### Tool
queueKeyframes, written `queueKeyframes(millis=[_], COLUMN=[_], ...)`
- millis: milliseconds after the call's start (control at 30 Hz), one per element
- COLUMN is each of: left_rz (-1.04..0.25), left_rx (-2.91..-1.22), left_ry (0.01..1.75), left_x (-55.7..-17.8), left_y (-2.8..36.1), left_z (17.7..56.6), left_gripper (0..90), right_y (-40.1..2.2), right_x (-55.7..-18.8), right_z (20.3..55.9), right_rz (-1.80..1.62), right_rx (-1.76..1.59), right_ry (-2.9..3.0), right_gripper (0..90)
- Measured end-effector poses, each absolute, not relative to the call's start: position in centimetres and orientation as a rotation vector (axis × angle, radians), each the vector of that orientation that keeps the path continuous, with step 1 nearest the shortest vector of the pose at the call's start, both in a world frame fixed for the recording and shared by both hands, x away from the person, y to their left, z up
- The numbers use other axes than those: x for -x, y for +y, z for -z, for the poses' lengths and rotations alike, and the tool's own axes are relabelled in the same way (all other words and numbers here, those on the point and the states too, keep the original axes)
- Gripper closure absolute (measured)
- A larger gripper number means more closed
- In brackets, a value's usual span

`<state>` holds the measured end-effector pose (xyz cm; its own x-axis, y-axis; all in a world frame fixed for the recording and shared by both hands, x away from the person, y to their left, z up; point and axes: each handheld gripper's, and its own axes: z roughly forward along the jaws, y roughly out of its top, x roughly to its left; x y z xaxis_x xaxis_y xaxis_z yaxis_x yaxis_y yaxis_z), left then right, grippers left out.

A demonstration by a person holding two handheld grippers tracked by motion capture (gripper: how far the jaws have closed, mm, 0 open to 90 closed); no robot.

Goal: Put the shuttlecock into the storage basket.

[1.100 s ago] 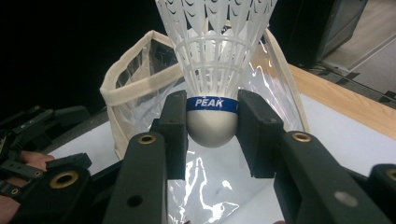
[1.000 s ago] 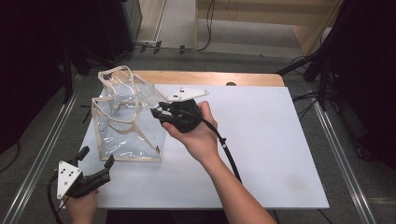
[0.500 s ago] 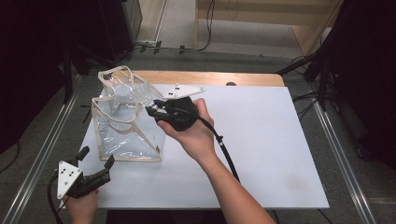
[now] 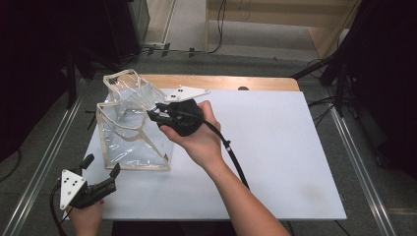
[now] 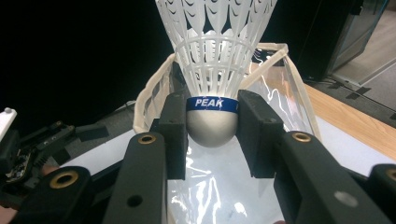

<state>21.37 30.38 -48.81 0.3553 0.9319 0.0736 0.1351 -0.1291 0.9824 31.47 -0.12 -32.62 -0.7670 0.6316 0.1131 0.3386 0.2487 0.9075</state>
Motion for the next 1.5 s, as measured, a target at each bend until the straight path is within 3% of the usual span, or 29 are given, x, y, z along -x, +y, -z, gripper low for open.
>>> queueKeyframes(millis=[1133, 1167, 1200, 1300, 1500], left_rz=[-0.924, -0.923, -0.924, -0.923, -0.922], left_rx=[-1.538, -1.537, -1.538, -1.536, -1.536], left_ry=[0.998, 0.999, 0.998, 0.999, 1.000], left_x=[-21.4, -21.4, -21.4, -21.4, -21.4], left_y=[30.5, 30.5, 30.6, 30.6, 30.6], left_z=[48.8, 48.8, 48.8, 48.8, 48.8], left_gripper=[13.7, 13.7, 13.7, 13.7, 13.7], right_y=[3.7, 3.7, 3.6, 3.5, 3.1], right_x=[-31.9, -31.9, -31.9, -31.8, -31.8], right_z=[32.4, 32.4, 32.2, 32.1, 32.3], right_rz=[-1.526, -1.536, -1.553, -1.545, -1.528], right_rx=[-0.859, -0.864, -0.870, -0.860, -0.826], right_ry=[2.319, 2.319, 2.305, 2.283, 2.225], right_gripper=[62.7, 61.4, 48.0, 35.3, 28.1])
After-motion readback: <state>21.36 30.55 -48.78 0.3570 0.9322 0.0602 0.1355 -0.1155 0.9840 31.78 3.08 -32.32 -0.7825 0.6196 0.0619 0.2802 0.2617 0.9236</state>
